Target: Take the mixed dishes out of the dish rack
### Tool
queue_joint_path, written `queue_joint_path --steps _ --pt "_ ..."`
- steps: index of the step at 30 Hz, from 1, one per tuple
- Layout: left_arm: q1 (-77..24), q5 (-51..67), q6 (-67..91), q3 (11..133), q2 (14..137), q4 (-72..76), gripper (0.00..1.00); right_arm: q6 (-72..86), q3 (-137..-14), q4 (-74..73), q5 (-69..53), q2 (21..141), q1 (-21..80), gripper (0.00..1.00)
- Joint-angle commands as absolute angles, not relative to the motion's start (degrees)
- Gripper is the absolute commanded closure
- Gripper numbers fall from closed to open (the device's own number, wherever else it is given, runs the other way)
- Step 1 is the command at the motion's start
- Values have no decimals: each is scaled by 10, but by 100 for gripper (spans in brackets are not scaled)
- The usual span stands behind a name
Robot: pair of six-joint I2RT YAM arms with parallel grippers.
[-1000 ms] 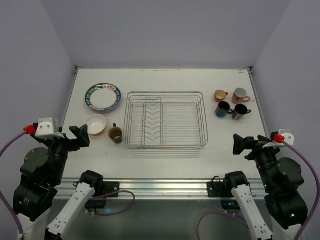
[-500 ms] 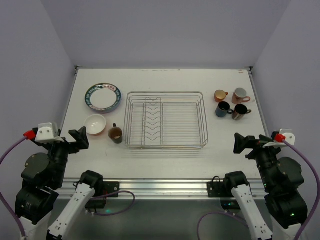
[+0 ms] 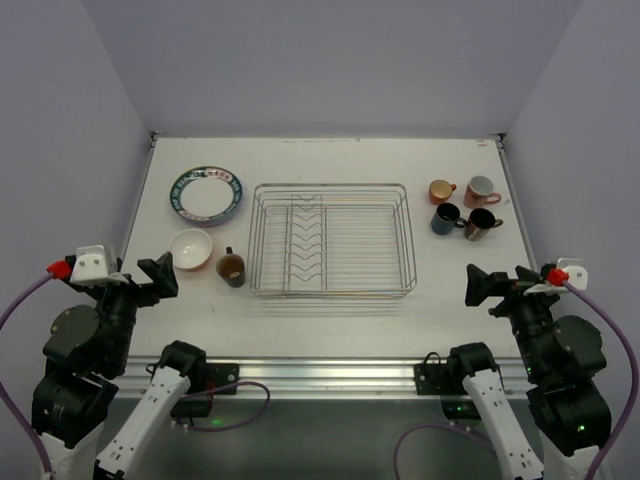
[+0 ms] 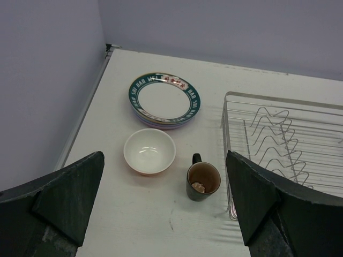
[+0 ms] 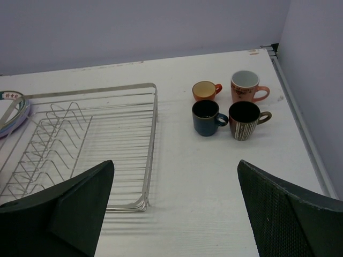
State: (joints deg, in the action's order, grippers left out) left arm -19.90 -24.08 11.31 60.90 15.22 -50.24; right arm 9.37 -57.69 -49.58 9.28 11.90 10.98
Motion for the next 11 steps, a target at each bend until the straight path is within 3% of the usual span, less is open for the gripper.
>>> queue_joint_path --steps 1,11 --pt "-197 -234 103 603 150 -475 0 86 -575 -473 92 124 112 1" --pt "-197 -217 107 588 146 -459 0 91 -571 -471 92 126 113 1"
